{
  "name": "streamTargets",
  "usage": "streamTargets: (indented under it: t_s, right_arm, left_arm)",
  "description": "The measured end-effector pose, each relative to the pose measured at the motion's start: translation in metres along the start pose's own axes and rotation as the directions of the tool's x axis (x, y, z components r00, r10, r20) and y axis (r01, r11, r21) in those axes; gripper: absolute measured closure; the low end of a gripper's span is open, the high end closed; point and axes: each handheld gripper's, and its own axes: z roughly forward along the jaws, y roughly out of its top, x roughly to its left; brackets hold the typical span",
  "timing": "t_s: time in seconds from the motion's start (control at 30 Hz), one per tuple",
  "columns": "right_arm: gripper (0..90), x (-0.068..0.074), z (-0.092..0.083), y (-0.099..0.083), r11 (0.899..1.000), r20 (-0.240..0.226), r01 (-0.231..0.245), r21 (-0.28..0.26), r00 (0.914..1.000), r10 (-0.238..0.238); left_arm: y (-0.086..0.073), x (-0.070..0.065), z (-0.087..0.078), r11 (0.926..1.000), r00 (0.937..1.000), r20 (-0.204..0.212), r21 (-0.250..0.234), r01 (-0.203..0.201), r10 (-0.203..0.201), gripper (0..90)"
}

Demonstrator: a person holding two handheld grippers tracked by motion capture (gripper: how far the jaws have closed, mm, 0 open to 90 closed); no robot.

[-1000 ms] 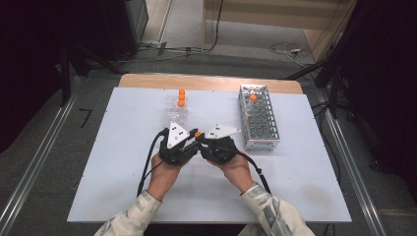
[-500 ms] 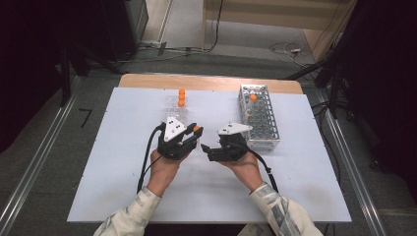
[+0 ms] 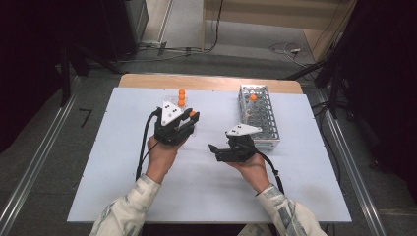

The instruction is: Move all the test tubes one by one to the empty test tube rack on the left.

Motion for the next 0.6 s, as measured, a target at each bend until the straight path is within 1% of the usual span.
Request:
streamTargets:
  t_s: [0.2,0.37,0.5,0.6]
  right_arm:
    - [21.1,-0.001,0.000,-0.001,1.000,-0.001,0.003,0.000,1.0000,-0.003]
    - [21.3,-0.001,0.000,-0.002,1.000,0.001,-0.001,0.004,1.0000,0.001]
    - [21.4,-0.001,0.000,-0.002,1.000,-0.002,-0.001,0.004,1.0000,0.001]
    - [21.5,0.000,0.000,-0.002,1.000,-0.004,0.002,0.003,1.0000,-0.002]
  left_arm:
    - [0.012,0.016,0.009,1.0000,0.9982,-0.059,0.002,0.010,-0.009,70.3]
    - [0.023,0.031,0.011,0.9997,0.9947,-0.100,-0.005,0.024,-0.025,70.4]
    - [0.027,0.039,0.014,0.9995,0.9918,-0.124,-0.002,0.032,-0.032,70.3]
    - [0.026,0.043,0.018,0.9992,0.9898,-0.137,0.004,0.040,-0.039,70.3]
